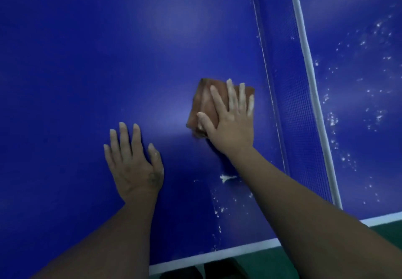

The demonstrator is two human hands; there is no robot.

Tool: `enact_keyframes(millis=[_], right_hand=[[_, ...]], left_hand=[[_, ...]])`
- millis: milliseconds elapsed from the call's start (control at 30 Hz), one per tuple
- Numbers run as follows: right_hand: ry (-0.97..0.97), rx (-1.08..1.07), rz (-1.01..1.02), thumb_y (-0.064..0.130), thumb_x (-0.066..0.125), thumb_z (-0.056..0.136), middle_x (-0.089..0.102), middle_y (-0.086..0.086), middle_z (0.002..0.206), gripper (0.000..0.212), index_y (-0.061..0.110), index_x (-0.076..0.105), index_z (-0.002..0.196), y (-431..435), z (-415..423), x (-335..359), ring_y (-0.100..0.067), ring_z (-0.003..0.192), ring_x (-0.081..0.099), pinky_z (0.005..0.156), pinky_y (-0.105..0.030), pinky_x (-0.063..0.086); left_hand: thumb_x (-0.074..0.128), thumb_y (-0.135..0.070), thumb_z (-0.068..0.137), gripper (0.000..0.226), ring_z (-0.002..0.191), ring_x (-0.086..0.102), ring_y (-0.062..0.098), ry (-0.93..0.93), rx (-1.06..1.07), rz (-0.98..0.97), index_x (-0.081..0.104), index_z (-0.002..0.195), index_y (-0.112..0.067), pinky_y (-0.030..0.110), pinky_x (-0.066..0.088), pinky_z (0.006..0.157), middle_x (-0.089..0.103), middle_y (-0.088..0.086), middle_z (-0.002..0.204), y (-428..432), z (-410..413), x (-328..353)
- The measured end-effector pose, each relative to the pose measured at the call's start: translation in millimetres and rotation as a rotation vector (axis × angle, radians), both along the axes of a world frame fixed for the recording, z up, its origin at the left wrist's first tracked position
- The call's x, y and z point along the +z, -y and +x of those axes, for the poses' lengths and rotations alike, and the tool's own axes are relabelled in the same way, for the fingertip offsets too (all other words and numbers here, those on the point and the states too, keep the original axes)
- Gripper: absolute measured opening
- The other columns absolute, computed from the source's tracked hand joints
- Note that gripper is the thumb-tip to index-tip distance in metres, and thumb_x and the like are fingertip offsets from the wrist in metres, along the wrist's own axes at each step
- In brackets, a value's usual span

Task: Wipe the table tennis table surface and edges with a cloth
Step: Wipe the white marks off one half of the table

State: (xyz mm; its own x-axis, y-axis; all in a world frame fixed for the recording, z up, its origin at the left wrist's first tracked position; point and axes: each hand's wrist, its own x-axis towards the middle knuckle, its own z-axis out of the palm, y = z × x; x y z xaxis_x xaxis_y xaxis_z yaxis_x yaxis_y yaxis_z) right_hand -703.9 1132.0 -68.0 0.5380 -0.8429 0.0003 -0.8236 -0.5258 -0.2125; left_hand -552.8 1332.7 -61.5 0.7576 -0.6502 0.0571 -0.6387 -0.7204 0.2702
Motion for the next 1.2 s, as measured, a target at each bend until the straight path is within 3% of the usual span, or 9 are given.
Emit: enact_keyframes(millis=[100,200,333,433,533,733,867,1200], right_hand=[[0.093,0.164,-0.008,0.073,0.048,0.102,0.017,-0.005,0.18,0.075,0.034,0.04,0.165,-63,-17,-1,-0.034,0.167,0.004,0.131,-0.065,0.009],[0.065,0.304,0.008,0.074,0.048,0.102,0.016,-0.005,0.18,0.077,0.032,0.039,0.166,-111,-41,0,-0.033,0.167,0.006,0.13,-0.065,0.012],[0.015,0.411,0.023,0.075,0.048,0.101,0.021,-0.003,0.179,0.077,0.033,0.04,0.166,-78,-44,10,-0.031,0.167,0.011,0.131,-0.061,0.011],[-0.021,0.319,0.003,0.074,0.046,0.101,0.022,-0.002,0.179,0.078,0.034,0.038,0.166,-32,-50,16,-0.031,0.166,0.013,0.131,-0.062,0.011],[-0.045,0.141,0.007,0.075,0.039,0.102,0.018,-0.002,0.18,0.077,0.035,0.033,0.168,-20,-68,17,-0.03,0.167,0.009,0.133,-0.061,0.006],[-0.058,-0.168,0.085,0.081,0.025,0.102,0.003,0.005,0.181,0.081,0.04,0.018,0.171,-83,-120,15,-0.023,0.167,-0.005,0.134,-0.054,-0.002],[-0.07,-0.284,0.08,0.079,0.028,0.103,0.004,0.003,0.181,0.081,0.038,0.018,0.171,-133,-142,11,-0.024,0.167,-0.004,0.134,-0.056,-0.001],[-0.019,-0.298,0.068,0.07,0.042,0.103,0.015,-0.003,0.18,0.08,0.028,0.032,0.169,-250,-168,18,-0.028,0.168,0.002,0.134,-0.058,0.006]], left_hand=[[0.039,-0.041,0.113,0.062,0.17,0.013,0.031,-0.024,-0.008,-0.036,0.039,0.168,-0.013,0.056,0.008,0.137,0.023,0.01,0.181,-2,1,1],[0.042,-0.042,0.113,0.062,0.17,0.013,0.032,-0.084,-0.009,-0.076,0.043,0.166,-0.01,0.056,0.005,0.137,0.026,0.012,0.18,-3,1,5],[0.04,-0.04,0.113,0.062,0.17,0.011,0.03,-0.128,-0.138,-0.069,0.042,0.167,-0.009,0.055,0.006,0.138,0.023,0.011,0.181,-21,3,10],[0.033,-0.044,0.115,0.064,0.17,0.011,0.031,-0.018,-0.269,0.013,0.034,0.171,-0.015,0.057,0.012,0.137,0.02,0.01,0.182,-69,-3,4],[0.027,-0.052,0.115,0.067,0.171,0.004,0.03,0.019,-0.234,0.087,0.022,0.175,-0.023,0.057,0.011,0.137,0.011,0.007,0.184,-128,-28,0],[0.032,-0.052,0.111,0.071,0.171,0.002,0.029,0.017,-0.195,0.084,0.023,0.175,-0.024,0.057,0.007,0.137,0.009,0.007,0.184,-168,-49,-3],[0.036,-0.049,0.11,0.069,0.171,0.005,0.03,0.026,-0.184,0.038,0.028,0.173,-0.022,0.058,0.009,0.137,0.013,0.009,0.183,-167,-50,-7],[0.036,-0.046,0.112,0.066,0.17,0.009,0.032,-0.008,-0.175,-0.007,0.032,0.172,-0.02,0.059,0.011,0.136,0.017,0.01,0.183,-166,-52,-1]])
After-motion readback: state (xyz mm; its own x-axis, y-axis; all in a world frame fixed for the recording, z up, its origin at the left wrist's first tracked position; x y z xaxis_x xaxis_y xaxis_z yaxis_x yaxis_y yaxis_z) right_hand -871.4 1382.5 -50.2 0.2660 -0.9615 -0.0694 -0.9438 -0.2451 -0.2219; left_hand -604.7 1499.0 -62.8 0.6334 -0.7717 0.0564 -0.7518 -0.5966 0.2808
